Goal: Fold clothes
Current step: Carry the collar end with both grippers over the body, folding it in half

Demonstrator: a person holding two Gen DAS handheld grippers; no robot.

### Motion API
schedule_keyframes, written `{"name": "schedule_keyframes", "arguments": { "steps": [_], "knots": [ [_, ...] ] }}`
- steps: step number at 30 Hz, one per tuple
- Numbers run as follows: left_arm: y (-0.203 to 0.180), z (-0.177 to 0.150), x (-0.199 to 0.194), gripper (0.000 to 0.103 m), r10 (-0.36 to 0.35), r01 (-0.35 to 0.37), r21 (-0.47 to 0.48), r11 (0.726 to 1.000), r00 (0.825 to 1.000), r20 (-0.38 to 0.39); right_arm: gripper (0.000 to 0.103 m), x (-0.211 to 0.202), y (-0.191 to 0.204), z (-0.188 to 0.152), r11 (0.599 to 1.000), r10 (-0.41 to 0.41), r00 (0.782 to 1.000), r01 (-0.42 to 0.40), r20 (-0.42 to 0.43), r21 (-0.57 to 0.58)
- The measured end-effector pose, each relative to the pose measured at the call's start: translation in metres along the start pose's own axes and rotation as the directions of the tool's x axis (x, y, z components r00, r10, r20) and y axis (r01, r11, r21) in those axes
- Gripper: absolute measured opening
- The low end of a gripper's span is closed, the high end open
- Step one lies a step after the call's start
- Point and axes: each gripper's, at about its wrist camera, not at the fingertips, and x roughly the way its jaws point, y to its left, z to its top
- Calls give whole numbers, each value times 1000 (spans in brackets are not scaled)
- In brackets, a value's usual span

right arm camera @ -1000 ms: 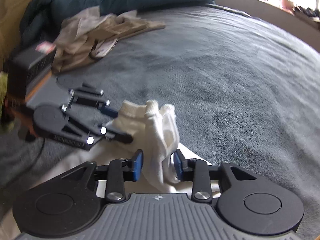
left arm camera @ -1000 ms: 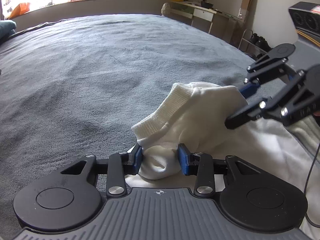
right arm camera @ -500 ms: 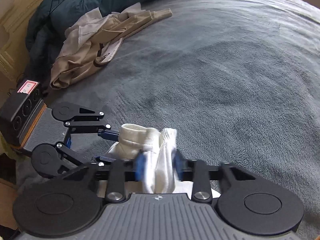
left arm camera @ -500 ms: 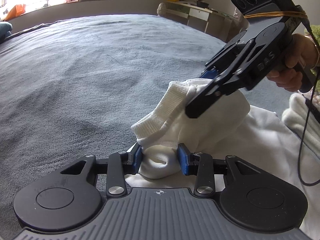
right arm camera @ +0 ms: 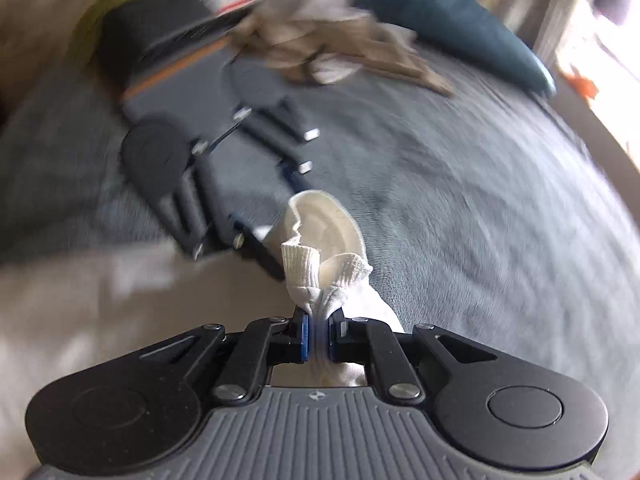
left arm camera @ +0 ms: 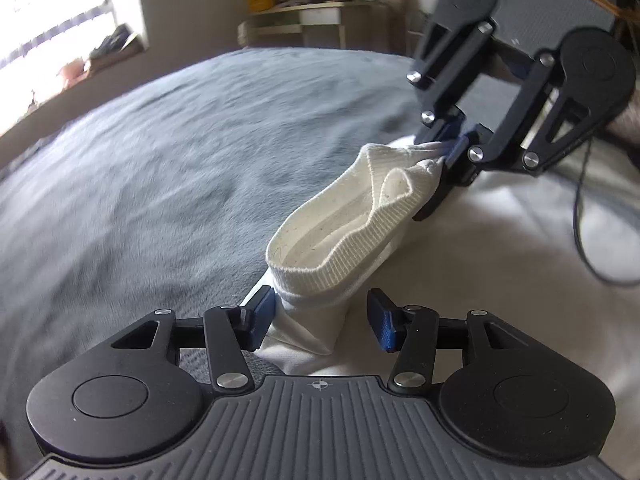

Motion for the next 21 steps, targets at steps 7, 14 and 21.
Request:
{"name": "schedule_keyframes", "arguments": {
  "steps": [7,14,21],
  "knots": [
    [-12,-1,-8,50,31,-33,75,997,999,31,9,3,35,-7,973,-95,995,89,-17,-213],
    [-26,0,-18,27,31,-33,35,999,998,58,9,-1,46,-10,974,-146,989,140,-20,-180],
    [-51,-5,-32,14,55,-57,54,997,997,52,9,-11,63,-12,975,-161,987,156,-15,-156]
  ]
}}
